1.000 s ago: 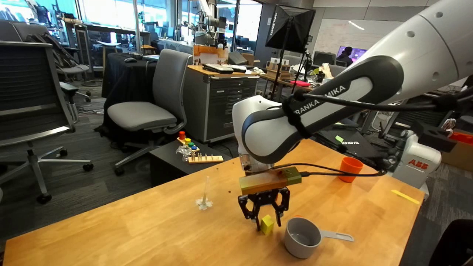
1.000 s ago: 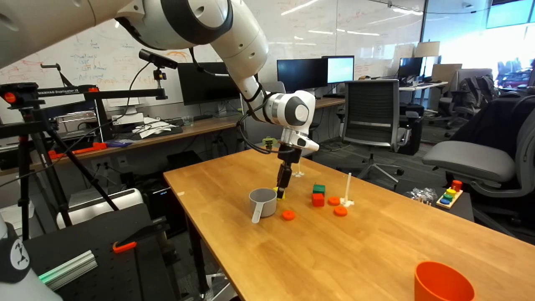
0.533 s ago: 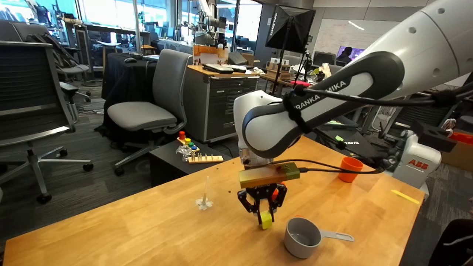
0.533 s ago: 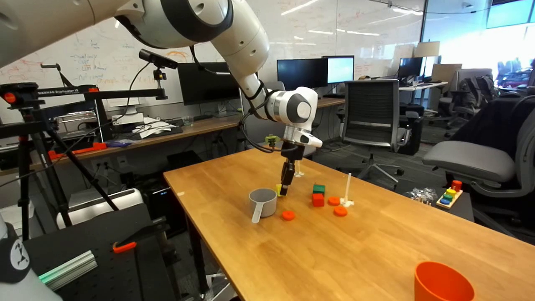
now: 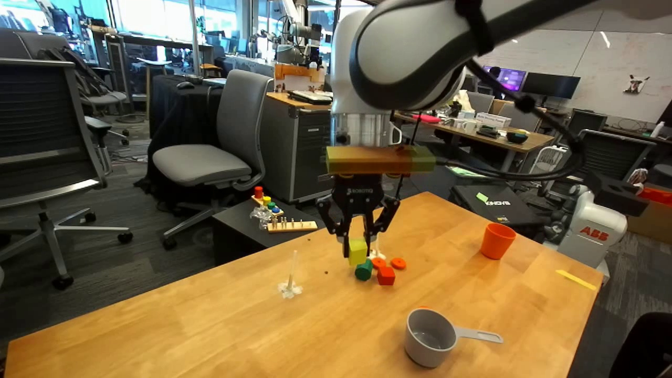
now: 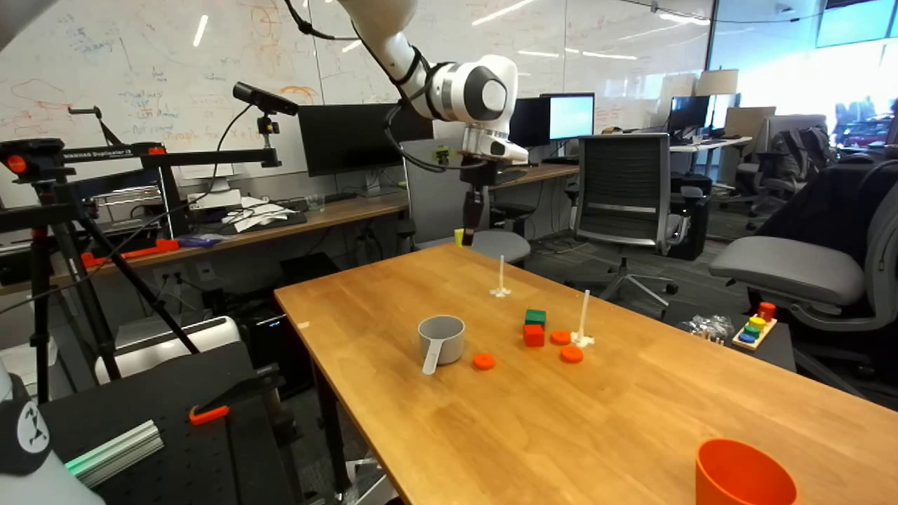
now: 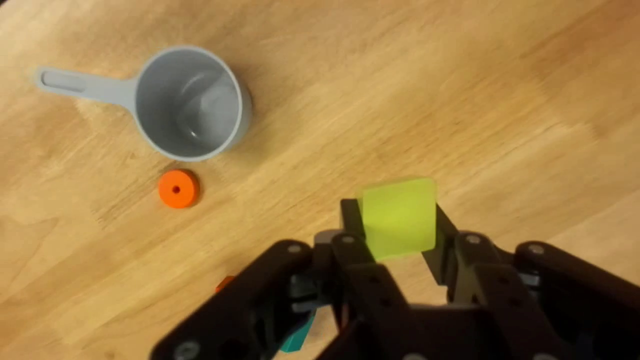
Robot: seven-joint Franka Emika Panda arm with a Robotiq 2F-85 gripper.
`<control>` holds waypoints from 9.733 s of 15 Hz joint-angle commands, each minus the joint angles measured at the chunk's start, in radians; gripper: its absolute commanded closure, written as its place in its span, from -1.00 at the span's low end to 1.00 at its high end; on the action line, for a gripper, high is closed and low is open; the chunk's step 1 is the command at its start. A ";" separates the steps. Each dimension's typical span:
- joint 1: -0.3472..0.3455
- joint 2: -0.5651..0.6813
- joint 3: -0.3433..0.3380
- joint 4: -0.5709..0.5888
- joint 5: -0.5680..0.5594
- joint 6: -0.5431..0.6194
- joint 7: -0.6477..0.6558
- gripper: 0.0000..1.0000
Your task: Place the yellow, green and orange blocks inside the grey measuring cup
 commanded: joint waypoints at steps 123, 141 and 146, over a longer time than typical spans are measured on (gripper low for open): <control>-0.063 -0.241 -0.033 -0.650 0.020 0.315 0.174 -0.36; -0.043 0.109 -0.124 -0.121 -0.084 0.275 0.216 -1.00; -0.045 0.259 -0.131 0.076 -0.077 0.206 0.204 -1.00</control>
